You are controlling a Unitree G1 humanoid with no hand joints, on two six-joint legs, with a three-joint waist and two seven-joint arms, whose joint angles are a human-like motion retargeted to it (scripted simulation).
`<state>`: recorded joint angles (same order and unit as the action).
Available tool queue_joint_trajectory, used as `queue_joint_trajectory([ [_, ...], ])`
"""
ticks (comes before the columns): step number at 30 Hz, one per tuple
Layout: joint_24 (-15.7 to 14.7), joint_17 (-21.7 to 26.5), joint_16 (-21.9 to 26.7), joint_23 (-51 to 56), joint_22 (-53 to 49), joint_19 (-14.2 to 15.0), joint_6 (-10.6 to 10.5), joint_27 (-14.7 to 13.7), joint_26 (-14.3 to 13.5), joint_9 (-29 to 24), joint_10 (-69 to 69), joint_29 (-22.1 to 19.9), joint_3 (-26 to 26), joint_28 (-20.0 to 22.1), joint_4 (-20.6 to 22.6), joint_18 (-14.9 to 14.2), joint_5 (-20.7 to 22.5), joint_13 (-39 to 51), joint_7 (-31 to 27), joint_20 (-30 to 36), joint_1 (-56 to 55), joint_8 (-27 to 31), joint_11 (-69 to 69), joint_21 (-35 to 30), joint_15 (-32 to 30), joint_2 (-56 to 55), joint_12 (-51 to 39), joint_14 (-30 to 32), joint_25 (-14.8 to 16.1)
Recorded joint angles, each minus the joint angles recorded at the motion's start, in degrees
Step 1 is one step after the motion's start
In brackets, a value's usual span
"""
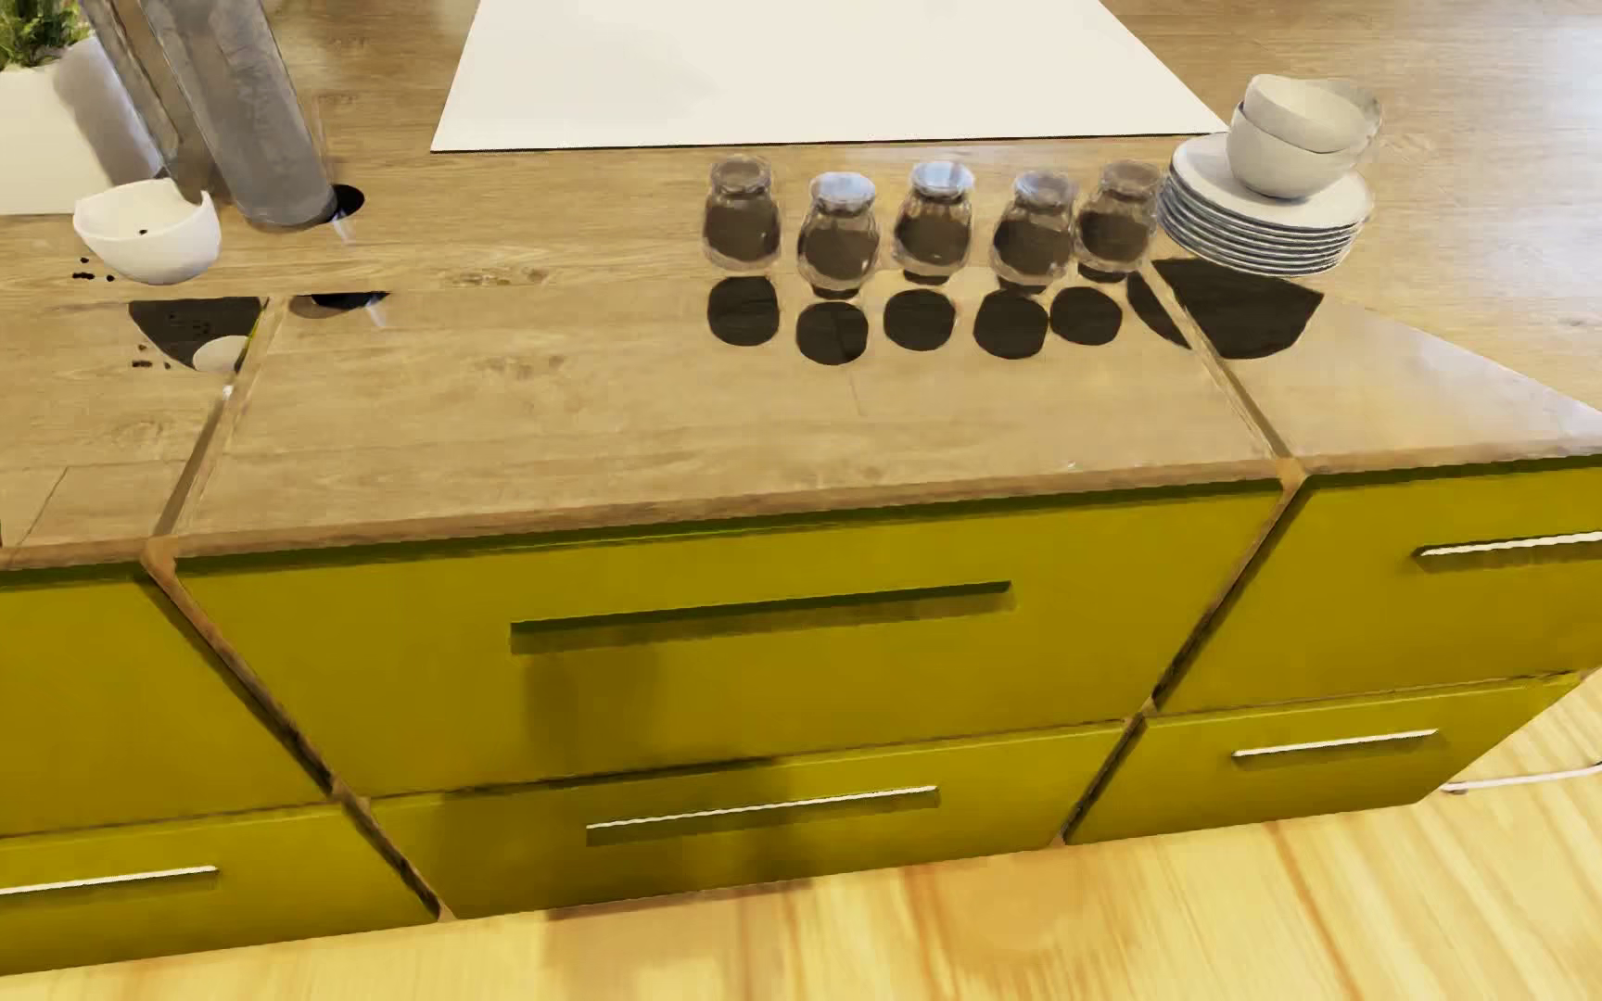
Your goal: Go to the corner
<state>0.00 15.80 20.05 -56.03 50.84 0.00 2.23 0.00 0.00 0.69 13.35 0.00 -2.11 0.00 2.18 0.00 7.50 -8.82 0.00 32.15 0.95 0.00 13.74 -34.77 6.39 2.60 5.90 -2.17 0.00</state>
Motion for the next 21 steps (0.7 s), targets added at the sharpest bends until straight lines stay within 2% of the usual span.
queue_joint_trajectory([
  [6, 0.0, 0.0, -0.2, 0.8, 0.5, 0.0, 0.1, 0.0, 0.0, 0.0, -0.9, 0.0, 0.1, 0.0, 0.2, 0.0, -0.1, 1.1, 0.0, 3.9, 1.6, 0.0, -0.5, -2.3, 0.0, 1.0, -0.9, -0.7, 0.0],
  [21, 0.0, -0.2, -0.3, -0.1, 0.8, 0.0, -0.1, 0.0, 0.0, 0.2, -0.8, 0.0, -0.2, 0.0, 0.3, 0.0, -0.1, 1.1, 0.0, 3.3, 1.1, 0.0, -0.5, -2.5, -0.1, 0.4, -0.9, -0.7, 0.0],
])
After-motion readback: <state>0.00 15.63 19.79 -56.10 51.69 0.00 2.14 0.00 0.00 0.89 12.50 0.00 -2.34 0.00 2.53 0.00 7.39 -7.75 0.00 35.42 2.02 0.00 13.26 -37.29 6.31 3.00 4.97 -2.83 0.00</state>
